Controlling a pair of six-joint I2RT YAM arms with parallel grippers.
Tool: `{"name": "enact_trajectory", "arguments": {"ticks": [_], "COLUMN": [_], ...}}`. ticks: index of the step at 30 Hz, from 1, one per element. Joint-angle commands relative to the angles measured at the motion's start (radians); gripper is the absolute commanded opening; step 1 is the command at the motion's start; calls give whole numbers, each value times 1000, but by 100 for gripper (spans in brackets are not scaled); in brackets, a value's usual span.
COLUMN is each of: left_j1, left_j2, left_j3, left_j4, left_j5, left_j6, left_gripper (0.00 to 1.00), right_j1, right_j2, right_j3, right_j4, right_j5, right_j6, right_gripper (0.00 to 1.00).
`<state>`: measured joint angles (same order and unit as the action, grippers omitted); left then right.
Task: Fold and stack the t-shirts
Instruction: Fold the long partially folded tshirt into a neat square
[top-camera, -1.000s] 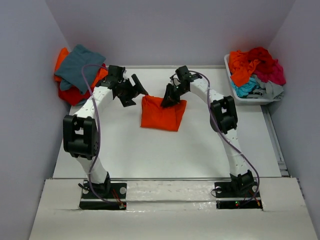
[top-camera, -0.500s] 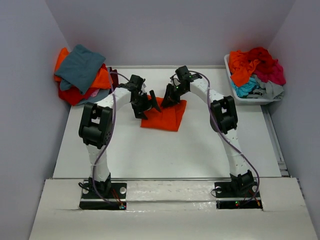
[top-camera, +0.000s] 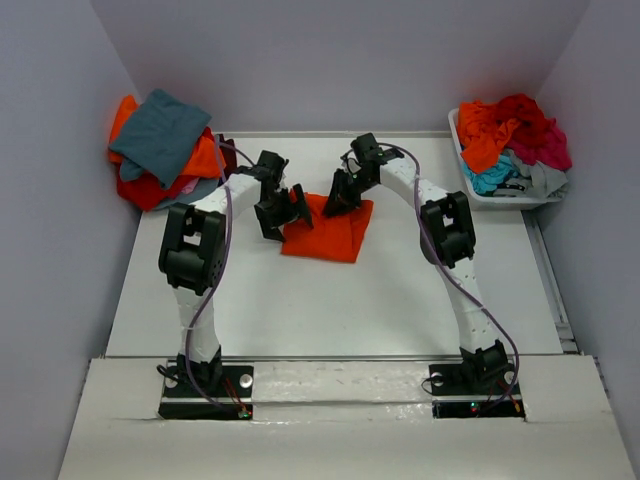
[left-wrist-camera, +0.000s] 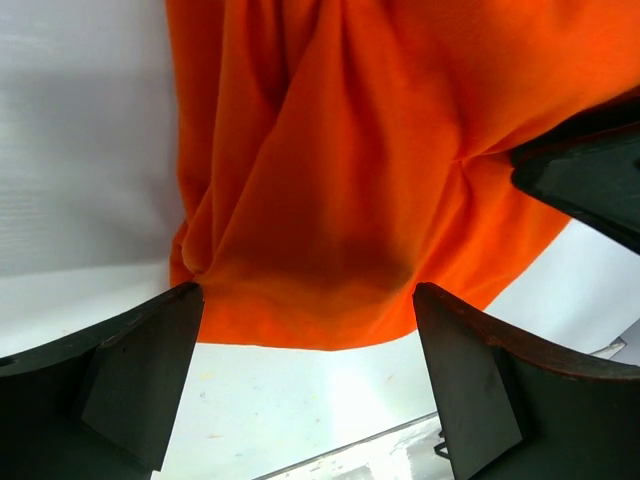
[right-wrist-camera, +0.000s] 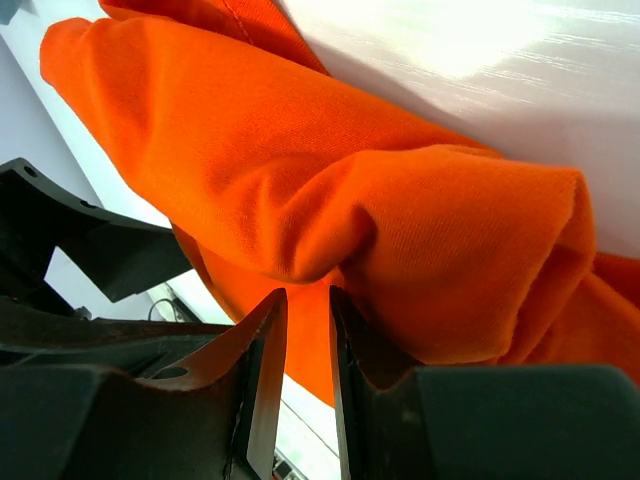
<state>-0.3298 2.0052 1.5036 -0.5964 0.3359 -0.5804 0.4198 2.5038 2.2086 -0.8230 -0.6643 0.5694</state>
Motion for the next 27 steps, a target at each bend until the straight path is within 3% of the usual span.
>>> {"name": "enact_trajectory", "arguments": {"ticks": [1, 7, 14, 22, 27], "left_j1": [-8, -8, -52, -89, -107], "left_j2": [-43, -56, -20, 45, 121], "left_j3": [3, 132, 216, 251, 256], "left_j4": [-29, -82, -183, -134, -177], "left_j5": [-41, -84, -253, -118, -121], "left_j6": [2, 16, 67, 123, 137], "left_gripper": [99, 99, 99, 99, 99], "right_j1": [-4, -4, -4, -4, -4], "right_j2": [-68, -62, -60, -43, -39], "right_j3": [-7, -7, 6, 23, 28], "right_j4": [19, 25, 25, 16, 9], "right_j5": [-3, -8, -17, -14, -5], "right_j6": [-9, -8, -2, -2, -6], "right_gripper": [30, 30, 30, 29, 30]}}
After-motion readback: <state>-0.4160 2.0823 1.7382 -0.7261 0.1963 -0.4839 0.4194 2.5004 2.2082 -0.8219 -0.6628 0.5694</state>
